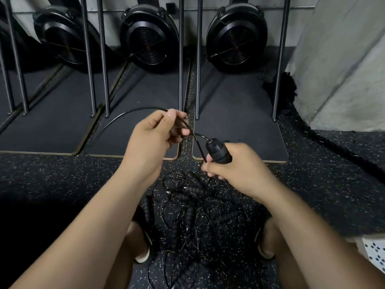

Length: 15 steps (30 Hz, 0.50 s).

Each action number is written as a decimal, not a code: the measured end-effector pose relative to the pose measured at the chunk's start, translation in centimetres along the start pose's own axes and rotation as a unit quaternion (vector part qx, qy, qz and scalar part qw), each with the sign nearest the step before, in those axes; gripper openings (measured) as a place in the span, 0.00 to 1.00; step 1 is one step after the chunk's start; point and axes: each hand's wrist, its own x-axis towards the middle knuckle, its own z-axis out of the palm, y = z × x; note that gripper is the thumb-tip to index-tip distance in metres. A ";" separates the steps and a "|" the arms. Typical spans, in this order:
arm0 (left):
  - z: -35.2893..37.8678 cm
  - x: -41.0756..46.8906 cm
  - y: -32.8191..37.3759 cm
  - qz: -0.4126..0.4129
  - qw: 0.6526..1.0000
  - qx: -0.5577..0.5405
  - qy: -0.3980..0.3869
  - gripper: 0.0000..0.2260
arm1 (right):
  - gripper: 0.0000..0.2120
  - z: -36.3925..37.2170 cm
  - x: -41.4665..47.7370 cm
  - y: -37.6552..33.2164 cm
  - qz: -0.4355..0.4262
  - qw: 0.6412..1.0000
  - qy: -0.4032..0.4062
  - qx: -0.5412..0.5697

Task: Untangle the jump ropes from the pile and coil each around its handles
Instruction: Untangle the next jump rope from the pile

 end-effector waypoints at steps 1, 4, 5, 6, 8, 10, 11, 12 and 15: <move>0.0 0.2 -0.1 -0.017 1.000 0.003 0.016 0.11 | 0.07 -0.1 -0.1 -0.3 0.000 1.000 -0.003 0.027; 0.5 0.1 -0.7 -0.079 0.996 0.011 0.034 0.12 | 0.07 -0.6 -0.8 -1.6 0.000 0.995 -0.016 0.098; 0.8 -0.1 -1.0 -0.088 0.995 0.002 0.050 0.10 | 0.06 -0.8 -1.0 -2.1 -0.004 0.993 -0.018 0.114; 1.1 -0.2 -1.2 -0.087 0.993 -0.007 0.076 0.08 | 0.06 -1.0 -1.3 -2.5 -0.009 0.991 -0.018 0.134; 1.7 -0.5 -1.6 -0.070 0.991 0.005 0.113 0.07 | 0.04 -1.6 -1.5 -3.2 -0.017 0.983 -0.007 0.185; 1.9 -0.9 -2.0 -0.058 0.993 0.054 0.088 0.02 | 0.04 -2.0 -1.4 -3.7 -0.022 0.970 0.008 0.240; 2.2 -1.1 -2.1 -0.063 0.993 0.082 0.050 0.03 | 0.04 -2.3 -1.5 -3.9 -0.024 0.963 0.015 0.268; 2.4 -1.4 -2.2 -0.070 0.992 0.109 0.002 0.08 | 0.05 -2.4 -1.4 -4.2 -0.026 0.955 0.021 0.294; 3.4 -2.3 -2.7 -0.095 0.976 0.117 -0.157 0.15 | 0.07 -3.0 -1.5 -4.9 -0.012 0.927 0.041 0.374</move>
